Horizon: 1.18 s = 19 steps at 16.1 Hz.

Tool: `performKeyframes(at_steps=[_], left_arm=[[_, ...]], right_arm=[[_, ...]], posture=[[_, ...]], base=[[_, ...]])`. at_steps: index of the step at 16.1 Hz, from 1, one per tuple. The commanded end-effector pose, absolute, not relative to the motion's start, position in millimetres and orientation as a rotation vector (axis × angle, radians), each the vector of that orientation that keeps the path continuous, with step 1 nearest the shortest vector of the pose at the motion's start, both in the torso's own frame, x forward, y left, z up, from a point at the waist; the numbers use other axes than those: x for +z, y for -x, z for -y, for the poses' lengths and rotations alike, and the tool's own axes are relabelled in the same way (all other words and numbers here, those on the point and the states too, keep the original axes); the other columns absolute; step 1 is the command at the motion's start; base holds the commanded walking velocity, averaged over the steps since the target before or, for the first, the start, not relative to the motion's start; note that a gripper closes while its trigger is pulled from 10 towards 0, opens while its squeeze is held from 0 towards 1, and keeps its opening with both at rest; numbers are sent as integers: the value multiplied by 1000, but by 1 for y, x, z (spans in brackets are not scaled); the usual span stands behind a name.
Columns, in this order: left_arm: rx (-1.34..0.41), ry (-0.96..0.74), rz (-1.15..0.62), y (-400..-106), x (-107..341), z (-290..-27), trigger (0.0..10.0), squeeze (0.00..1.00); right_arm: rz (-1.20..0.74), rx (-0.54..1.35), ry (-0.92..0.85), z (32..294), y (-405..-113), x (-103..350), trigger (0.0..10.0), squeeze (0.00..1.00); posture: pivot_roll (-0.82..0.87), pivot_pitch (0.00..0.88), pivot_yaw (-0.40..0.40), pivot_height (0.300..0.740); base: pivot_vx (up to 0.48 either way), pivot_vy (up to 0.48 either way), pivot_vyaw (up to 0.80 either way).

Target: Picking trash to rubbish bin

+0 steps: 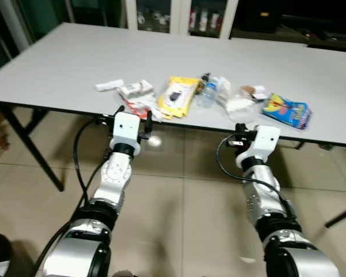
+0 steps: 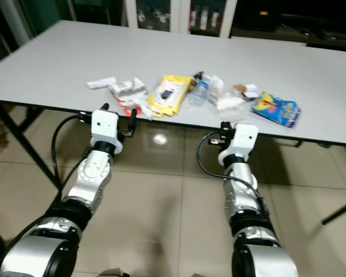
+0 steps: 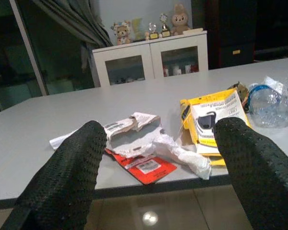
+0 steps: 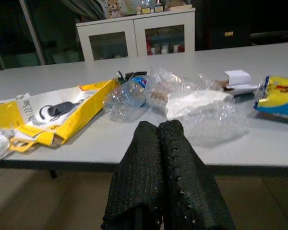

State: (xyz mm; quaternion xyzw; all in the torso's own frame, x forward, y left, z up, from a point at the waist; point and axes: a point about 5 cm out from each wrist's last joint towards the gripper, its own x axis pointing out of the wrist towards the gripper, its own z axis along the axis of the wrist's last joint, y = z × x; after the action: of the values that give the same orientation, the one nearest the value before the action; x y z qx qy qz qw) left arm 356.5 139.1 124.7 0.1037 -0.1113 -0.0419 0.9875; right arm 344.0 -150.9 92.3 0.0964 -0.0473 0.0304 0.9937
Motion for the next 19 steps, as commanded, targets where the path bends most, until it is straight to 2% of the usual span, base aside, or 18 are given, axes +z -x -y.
performKeyframes(at_steps=[1, 6, 11, 14, 19], left_arm=[[-78, -218, 212, -359, 126, -140, 10000, 0], [-90, -195, 216, -359, 127, -138, 10000, 0], [-94, -196, 210, -359, 127, -139, 10000, 0], [-99, -199, 209, -359, 126, -138, 10000, 0], [-109, -202, 208, -358, 126, -138, 10000, 0]], right_arm=[[83, 75, -205, 147, -345, 92, 10000, 0], [80, 76, -207, 146, -345, 91, 10000, 0], [76, 79, -210, 145, -345, 91, 10000, 0], [58, 80, -222, 144, -345, 89, 10000, 0], [66, 78, -211, 144, -345, 90, 10000, 0]], posture=[[13, 48, -61, 740], [13, 49, -60, 740], [14, 49, -59, 740], [13, 48, -58, 740], [15, 49, -59, 740]], base=[[0, 0, 0], [51, 0, 0], [344, 0, 0], [371, 0, -733], [371, 0, 0]])
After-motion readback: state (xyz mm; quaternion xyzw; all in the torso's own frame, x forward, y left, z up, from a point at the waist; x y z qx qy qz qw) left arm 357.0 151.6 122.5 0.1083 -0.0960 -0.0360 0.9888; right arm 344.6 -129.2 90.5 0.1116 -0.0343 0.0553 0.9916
